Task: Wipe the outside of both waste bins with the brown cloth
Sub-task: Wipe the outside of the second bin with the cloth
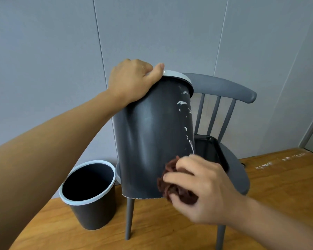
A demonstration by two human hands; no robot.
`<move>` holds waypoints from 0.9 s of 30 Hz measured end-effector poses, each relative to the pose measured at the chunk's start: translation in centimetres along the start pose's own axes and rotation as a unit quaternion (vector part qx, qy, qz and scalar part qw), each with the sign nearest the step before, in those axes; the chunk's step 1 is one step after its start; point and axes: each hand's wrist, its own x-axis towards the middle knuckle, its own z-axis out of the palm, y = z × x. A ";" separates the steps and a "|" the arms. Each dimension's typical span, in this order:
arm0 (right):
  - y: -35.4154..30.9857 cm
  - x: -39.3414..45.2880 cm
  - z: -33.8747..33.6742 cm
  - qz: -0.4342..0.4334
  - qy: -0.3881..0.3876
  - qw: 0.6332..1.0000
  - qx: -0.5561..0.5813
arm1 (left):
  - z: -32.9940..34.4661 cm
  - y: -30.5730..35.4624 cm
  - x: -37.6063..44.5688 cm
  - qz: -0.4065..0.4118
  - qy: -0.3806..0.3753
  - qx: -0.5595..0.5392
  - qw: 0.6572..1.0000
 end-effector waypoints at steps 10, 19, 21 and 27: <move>5.5 8.7 -1.4 0.183 0.189 0.965 -0.004 | 0.0 0.6 -0.3 0.033 0.013 0.001 0.999; 2.4 1.0 0.1 0.082 0.063 0.990 0.099 | 0.3 -1.4 0.3 -0.023 -0.001 -0.027 0.999; 2.2 0.0 0.0 0.072 0.041 0.991 0.110 | 0.4 -1.6 0.3 -0.025 -0.002 -0.036 0.999; 3.0 2.1 0.2 0.150 0.139 0.975 0.090 | 0.0 -1.1 -0.1 0.010 0.002 -0.057 0.998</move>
